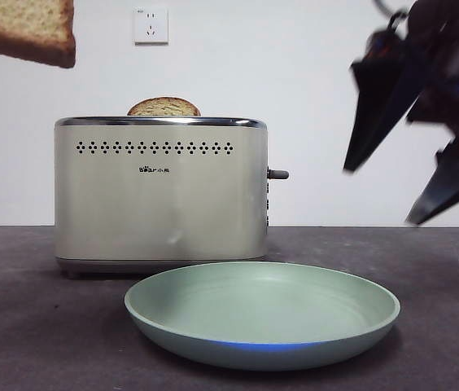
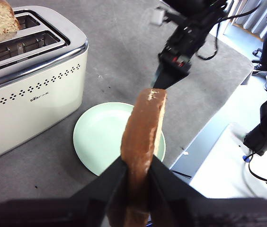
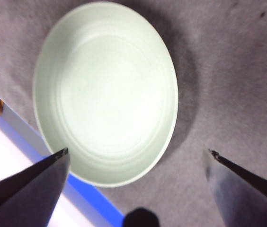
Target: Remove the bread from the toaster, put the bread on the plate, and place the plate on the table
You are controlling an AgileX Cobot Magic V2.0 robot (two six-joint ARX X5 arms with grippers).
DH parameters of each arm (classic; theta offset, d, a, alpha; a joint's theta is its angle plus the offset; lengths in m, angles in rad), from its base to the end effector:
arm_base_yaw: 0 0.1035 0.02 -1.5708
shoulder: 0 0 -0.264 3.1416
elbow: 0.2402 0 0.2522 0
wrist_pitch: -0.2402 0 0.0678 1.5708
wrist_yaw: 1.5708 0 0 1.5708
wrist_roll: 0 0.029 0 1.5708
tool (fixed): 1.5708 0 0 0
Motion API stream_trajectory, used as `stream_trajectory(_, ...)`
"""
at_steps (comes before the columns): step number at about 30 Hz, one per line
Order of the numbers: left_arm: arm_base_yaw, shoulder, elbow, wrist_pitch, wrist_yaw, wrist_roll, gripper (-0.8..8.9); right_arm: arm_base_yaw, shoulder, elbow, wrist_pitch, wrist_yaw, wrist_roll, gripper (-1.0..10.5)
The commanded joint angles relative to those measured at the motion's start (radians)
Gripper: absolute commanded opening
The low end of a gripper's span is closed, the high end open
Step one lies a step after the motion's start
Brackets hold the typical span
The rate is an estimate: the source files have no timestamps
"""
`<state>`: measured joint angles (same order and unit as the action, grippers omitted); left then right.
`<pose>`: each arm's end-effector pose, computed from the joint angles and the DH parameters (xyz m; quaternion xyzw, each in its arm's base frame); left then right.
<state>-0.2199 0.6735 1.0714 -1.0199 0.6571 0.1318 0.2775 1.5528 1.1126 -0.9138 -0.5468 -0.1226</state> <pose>0.0840 -0.0369 0.3655 -0.0095 0.2715 -0.4230 0.8645 0.2674 0.0918 0.2269 0.0402 0.6005 0.3497 0.7180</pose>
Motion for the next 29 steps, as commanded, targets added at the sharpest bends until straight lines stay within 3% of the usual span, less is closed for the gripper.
stream_trajectory(1,-0.004,-0.003,-0.003,0.011,0.006,-0.006,-0.08,0.016,0.058,0.003,0.026,0.003,0.013,4.7)
stream_trajectory(11,-0.004,-0.003,-0.003,0.011,0.006,-0.009,-0.08,0.061,0.223,0.003,0.108,0.007,0.021,4.6)
stream_trajectory(16,-0.003,-0.003,-0.003,0.012,0.006,-0.01,-0.08,0.072,0.279,0.003,0.124,0.006,0.021,3.0)
stream_trajectory(21,-0.004,-0.003,-0.003,0.012,0.006,-0.01,-0.08,0.077,0.286,0.003,0.14,0.006,0.019,0.1)
stream_trajectory(29,-0.004,-0.002,-0.003,0.026,0.007,-0.029,-0.08,0.079,0.278,0.003,0.15,0.026,0.022,-0.1)
